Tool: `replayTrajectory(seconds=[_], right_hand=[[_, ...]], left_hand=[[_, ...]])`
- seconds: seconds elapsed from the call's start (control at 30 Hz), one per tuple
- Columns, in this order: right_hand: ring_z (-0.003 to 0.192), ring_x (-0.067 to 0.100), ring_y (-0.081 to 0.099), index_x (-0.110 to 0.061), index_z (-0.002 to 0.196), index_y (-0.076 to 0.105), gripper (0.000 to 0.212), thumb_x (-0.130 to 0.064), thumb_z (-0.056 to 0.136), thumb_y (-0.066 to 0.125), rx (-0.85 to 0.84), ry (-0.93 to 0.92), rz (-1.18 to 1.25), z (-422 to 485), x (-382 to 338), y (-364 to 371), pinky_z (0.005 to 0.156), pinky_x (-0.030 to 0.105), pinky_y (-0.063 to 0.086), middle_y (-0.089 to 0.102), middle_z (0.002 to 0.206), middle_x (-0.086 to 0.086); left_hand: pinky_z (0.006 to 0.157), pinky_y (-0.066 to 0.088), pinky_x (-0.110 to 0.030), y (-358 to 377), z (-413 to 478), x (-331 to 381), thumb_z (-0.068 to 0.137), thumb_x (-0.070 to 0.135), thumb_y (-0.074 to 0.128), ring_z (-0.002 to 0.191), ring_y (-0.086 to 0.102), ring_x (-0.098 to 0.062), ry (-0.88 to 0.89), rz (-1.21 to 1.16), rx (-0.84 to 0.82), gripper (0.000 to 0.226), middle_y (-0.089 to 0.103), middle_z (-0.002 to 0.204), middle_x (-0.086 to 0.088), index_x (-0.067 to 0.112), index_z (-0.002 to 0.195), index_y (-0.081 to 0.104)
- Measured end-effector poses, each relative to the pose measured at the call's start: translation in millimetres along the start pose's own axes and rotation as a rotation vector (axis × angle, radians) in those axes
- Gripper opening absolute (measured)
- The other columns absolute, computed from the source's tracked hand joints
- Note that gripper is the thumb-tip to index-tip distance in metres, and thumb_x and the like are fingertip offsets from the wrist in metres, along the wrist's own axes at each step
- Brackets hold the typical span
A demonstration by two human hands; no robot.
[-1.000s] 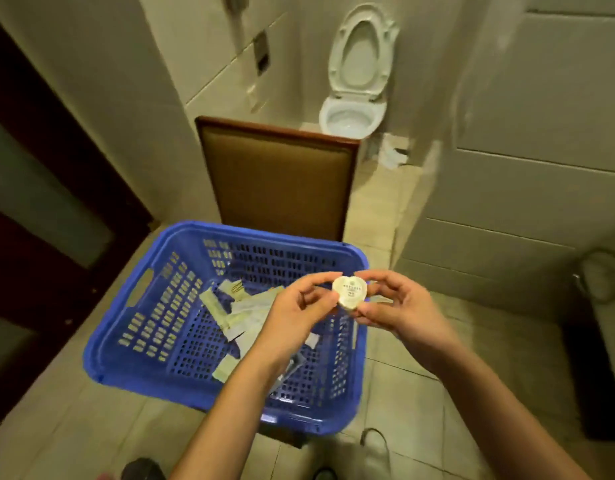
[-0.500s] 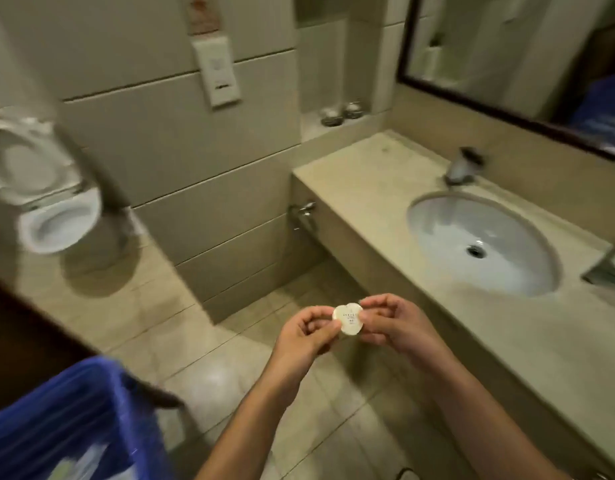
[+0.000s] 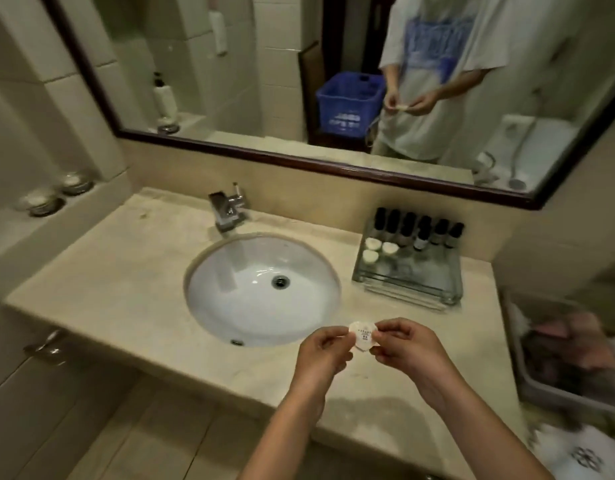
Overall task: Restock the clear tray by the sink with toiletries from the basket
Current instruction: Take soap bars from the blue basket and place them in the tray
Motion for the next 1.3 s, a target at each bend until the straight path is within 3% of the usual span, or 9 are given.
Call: replayTrajectory(seconds=[0.2, 0.33, 0.53, 0.67, 0.8, 0.93, 1.13, 1.3], right_hand=[[0.046, 0.008, 0.062, -0.006, 0.083, 0.06, 0.01, 0.004, 0.084, 0.062, 0.217, -0.009, 0.109, 64.5, -15.9, -54.1, 0.049, 0.016, 0.053, 0.065, 0.069, 0.009], [0.052, 0.01, 0.062, -0.006, 0.085, 0.06, 0.008, 0.002, 0.086, 0.061, 0.344, 0.004, 0.152, 119.9, -24.8, -67.7, 0.048, 0.013, 0.052, 0.064, 0.071, 0.007], [0.064, 0.015, 0.057, -0.004, 0.086, 0.058, 0.008, 0.002, 0.085, 0.063, 0.486, 0.103, 0.164, 205.2, -22.9, -81.0, 0.045, 0.012, 0.05, 0.061, 0.076, 0.009], [0.063, 0.014, 0.056, -0.006, 0.082, 0.058, 0.01, 0.003, 0.086, 0.061, 0.527, 0.183, 0.155, 238.8, -11.5, -86.9, 0.043, 0.01, 0.048, 0.06, 0.075, 0.007], [0.061, 0.011, 0.056, -0.01, 0.074, 0.058, 0.019, 0.004, 0.086, 0.06, 0.549, 0.221, 0.137, 261.4, -2.6, -95.8, 0.046, 0.01, 0.049, 0.061, 0.073, 0.005], [0.064, 0.011, 0.057, -0.013, 0.074, 0.06, 0.019, 0.003, 0.085, 0.062, 0.53, 0.258, 0.108, 279.8, 5.3, -103.7, 0.049, 0.01, 0.05, 0.062, 0.075, 0.004], [0.059, 0.009, 0.054, -0.007, 0.09, 0.062, 0.008, -0.001, 0.085, 0.063, 0.5, 0.284, 0.031, 293.0, 10.9, -108.4, 0.048, 0.01, 0.048, 0.061, 0.071, 0.004], [0.056, 0.01, 0.055, -0.007, 0.089, 0.064, 0.009, 0.0, 0.083, 0.065, 0.52, 0.26, -0.024, 297.1, 13.7, -113.2, 0.044, 0.01, 0.045, 0.061, 0.068, 0.004]], left_hand=[[0.065, 0.044, -0.022, 61.7, 80.8, 21.0, 0.088, 0.015, 0.062, 0.069, 0.058, -0.014, -0.006, 0.068, -0.06, 0.0, 0.065, 0.079, -0.002, 0.016, 0.088, 0.062], [0.064, 0.045, -0.022, 82.2, 147.8, 35.0, 0.088, 0.016, 0.062, 0.068, 0.061, -0.013, 0.085, 0.153, -0.038, 0.004, 0.066, 0.076, -0.001, 0.017, 0.089, 0.065], [0.086, 0.049, -0.028, 105.6, 231.6, 29.3, 0.09, 0.013, 0.058, 0.091, 0.063, -0.017, 0.054, 0.332, -0.243, 0.033, 0.068, 0.1, -0.003, 0.019, 0.123, 0.06], [0.091, 0.048, -0.031, 111.8, 266.1, 13.7, 0.093, 0.016, 0.055, 0.101, 0.063, -0.021, -0.021, 0.393, -0.302, 0.039, 0.067, 0.112, -0.007, 0.019, 0.132, 0.053], [0.084, 0.048, -0.022, 122.9, 282.1, -2.5, 0.096, 0.007, 0.049, 0.101, 0.06, -0.014, -0.105, 0.305, -0.345, 0.039, 0.062, 0.123, -0.006, 0.013, 0.135, 0.048], [0.078, 0.049, -0.017, 127.6, 292.6, -9.1, 0.094, -0.003, 0.046, 0.1, 0.059, -0.015, -0.172, 0.216, -0.319, 0.042, 0.058, 0.117, -0.003, 0.004, 0.136, 0.044], [0.067, 0.051, -0.016, 128.5, 291.8, -18.2, 0.092, -0.002, 0.048, 0.08, 0.061, -0.008, -0.214, 0.194, -0.318, 0.044, 0.066, 0.094, 0.005, 0.011, 0.134, 0.048], [0.064, 0.051, -0.013, 128.9, 290.9, -20.6, 0.093, 0.0, 0.044, 0.086, 0.061, -0.012, -0.2, 0.216, -0.288, 0.044, 0.066, 0.107, -0.001, 0.015, 0.134, 0.05]])
Point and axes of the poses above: each hand's wrist, its own z-axis towards the middle knuckle, its own y-axis out of the palm, x = y × z, the point moved 9 cm from there along z, towards the middle knuckle
